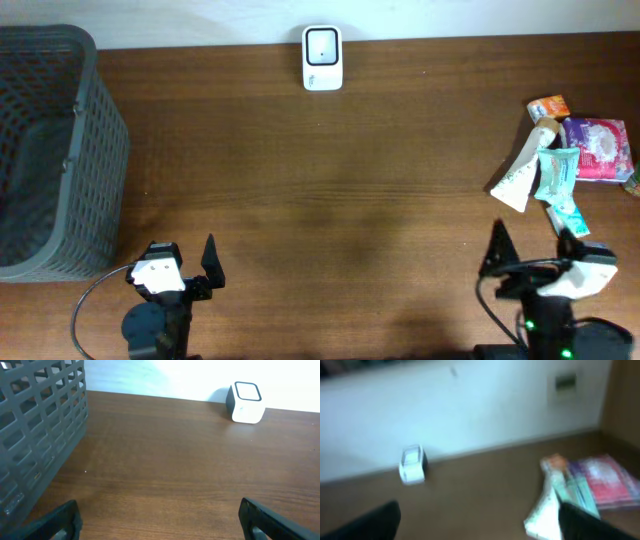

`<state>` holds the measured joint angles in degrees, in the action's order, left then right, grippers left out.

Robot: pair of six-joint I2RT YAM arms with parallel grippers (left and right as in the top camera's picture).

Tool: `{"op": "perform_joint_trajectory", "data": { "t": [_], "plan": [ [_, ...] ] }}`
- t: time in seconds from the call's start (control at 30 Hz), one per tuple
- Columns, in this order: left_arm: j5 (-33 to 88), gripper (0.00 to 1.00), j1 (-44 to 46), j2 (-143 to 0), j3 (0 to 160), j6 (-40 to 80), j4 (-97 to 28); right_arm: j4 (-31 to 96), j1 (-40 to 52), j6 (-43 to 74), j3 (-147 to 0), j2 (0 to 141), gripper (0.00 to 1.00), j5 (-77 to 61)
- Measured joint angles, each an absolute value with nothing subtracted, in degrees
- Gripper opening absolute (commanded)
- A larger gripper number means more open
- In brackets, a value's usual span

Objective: Scan the item barcode

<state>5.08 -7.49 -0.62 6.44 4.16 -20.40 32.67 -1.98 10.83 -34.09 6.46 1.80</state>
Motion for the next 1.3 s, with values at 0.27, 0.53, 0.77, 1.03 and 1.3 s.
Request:
{"op": "perform_joint_trajectory", "data": {
  "t": [0.27,0.53,0.77,1.03,1.3],
  "plan": [
    [5.1,0.99,-7.5,-0.6,6.4,4.2,-20.4,11.1,-3.5,4.7,-13.2,1.0,0.99,-6.7],
    [5.1,0.99,-7.5,-0.6,6.4,4.2,-20.4,3.7,-3.8,3.8,-8.6,0.9,0.99,-7.4],
    [5.1,0.99,-7.5,-0.6,6.4,4.2,-20.4,-1.5,-3.9,3.6,-3.0,0.9,0.99,-7.4],
    [5.1,0.99,-7.5,-0.6,6.4,4.2,-20.4,2.5,-3.9,3.2,-1.1,0.9,0.99,-7.4],
    [5.1,0.99,-7.5,-0.6,6.4,4.2,-20.4,3.9,-3.9,3.2,-0.8,0.8,0.99,-7.4]
  ]
}}
